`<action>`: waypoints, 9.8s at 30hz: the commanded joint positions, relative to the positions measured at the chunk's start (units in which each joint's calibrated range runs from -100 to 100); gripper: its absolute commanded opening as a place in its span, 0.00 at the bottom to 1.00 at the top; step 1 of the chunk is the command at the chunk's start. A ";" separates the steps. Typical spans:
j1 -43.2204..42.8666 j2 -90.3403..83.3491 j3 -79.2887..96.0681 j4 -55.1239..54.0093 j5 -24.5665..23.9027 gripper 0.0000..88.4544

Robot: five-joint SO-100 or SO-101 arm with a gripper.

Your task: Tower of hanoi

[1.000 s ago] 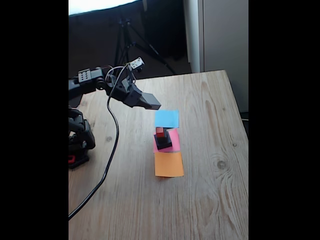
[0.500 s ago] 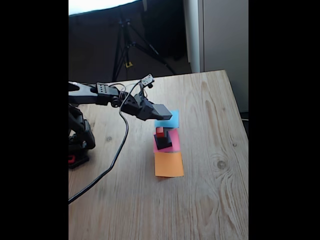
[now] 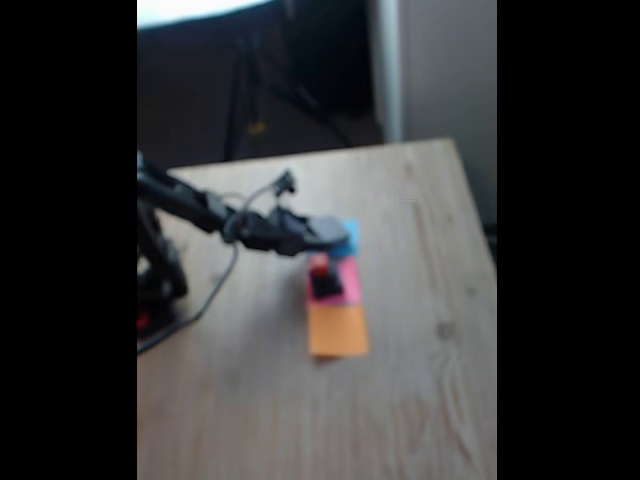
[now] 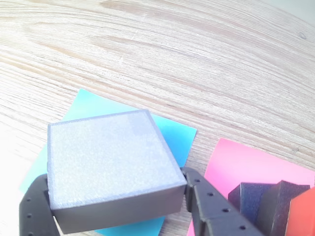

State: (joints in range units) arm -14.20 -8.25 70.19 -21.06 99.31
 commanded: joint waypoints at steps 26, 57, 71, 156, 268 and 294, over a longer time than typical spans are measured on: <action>0.03 12.26 0.09 -15.16 0.69 0.29; -1.06 5.07 -8.37 -6.58 0.69 0.37; -1.31 -5.45 -18.37 14.78 -8.84 0.00; 22.60 -26.80 13.36 -1.73 -4.66 0.38; 12.07 -20.36 -22.19 27.98 -6.83 0.05; -5.15 -18.09 -98.64 110.94 -7.33 0.04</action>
State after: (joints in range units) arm -16.78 -25.78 -20.47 83.91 90.80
